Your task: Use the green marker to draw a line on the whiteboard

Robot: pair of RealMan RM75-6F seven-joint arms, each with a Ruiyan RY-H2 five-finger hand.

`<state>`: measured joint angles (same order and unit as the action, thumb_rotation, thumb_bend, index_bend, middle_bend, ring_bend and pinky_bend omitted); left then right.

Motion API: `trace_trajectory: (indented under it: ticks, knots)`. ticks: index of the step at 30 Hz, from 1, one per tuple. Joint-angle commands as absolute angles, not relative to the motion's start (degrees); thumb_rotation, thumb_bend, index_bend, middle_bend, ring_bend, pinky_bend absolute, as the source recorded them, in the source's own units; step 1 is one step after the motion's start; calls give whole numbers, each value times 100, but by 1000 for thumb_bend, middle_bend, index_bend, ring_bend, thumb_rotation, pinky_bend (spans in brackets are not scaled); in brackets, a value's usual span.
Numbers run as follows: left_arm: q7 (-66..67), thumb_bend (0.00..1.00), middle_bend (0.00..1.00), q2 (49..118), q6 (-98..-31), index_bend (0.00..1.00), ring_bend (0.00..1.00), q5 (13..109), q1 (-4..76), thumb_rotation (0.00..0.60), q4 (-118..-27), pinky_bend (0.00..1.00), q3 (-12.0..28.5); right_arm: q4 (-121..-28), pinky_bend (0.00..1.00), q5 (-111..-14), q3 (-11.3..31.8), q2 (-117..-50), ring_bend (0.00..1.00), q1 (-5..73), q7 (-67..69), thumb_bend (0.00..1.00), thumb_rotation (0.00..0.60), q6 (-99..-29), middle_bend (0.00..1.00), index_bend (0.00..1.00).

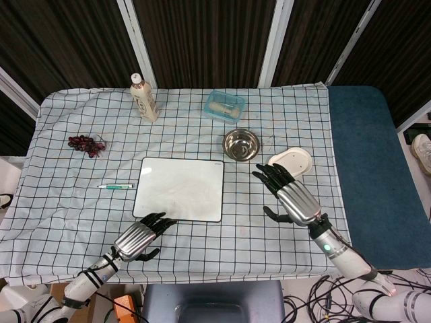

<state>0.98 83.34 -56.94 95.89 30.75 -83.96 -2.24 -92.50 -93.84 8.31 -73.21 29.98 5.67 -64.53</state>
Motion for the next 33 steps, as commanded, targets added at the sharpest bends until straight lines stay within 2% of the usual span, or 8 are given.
trace_trajectory:
  ticks: [1, 6, 10, 14, 18, 24, 33]
  knots:
    - [150, 384, 113, 8330, -5721, 46, 24, 9544, 3078, 600, -8413, 125, -238, -9286, 13, -9348, 800, -7273, 0, 2975, 547, 323, 600, -6513, 0, 0]
    - [271, 386, 115, 8299, -5835, 53, 25, 9376, 3060, 600, -8330, 125, -157, -9258, 13, -9294, 733, -7134, 0, 2869, 571, 323, 600, -6701, 0, 0]
    - [802, 396, 136, 8380, -6089, 76, 34, 9051, 2944, 600, -7970, 124, 76, -9164, 13, -9407, 534, -6898, 0, 2496, 625, 323, 600, -7232, 0, 0]
    - [1696, 440, 270, 8777, -6483, 167, 93, 8551, 2817, 600, -7274, 124, 481, -8876, 13, -9615, 161, -6690, 0, 1873, 571, 323, 600, -8010, 0, 0]
    - [2478, 463, 381, 9247, -6596, 269, 173, 8164, 2903, 600, -6566, 125, 796, -8673, 13, -9726, -112, -6612, 0, 1423, 619, 323, 600, -8497, 0, 0]
    - [3352, 425, 366, 9834, -6496, 305, 176, 7691, 3096, 600, -5682, 119, 1034, -8459, 13, -9744, -301, -6556, 0, 1080, 767, 323, 600, -8778, 0, 0]
    - [3399, 374, 348, 10205, -6067, 299, 177, 7145, 3260, 600, -4953, 115, 1213, -8586, 13, -9685, -314, -6383, 0, 935, 784, 323, 600, -8813, 0, 0]
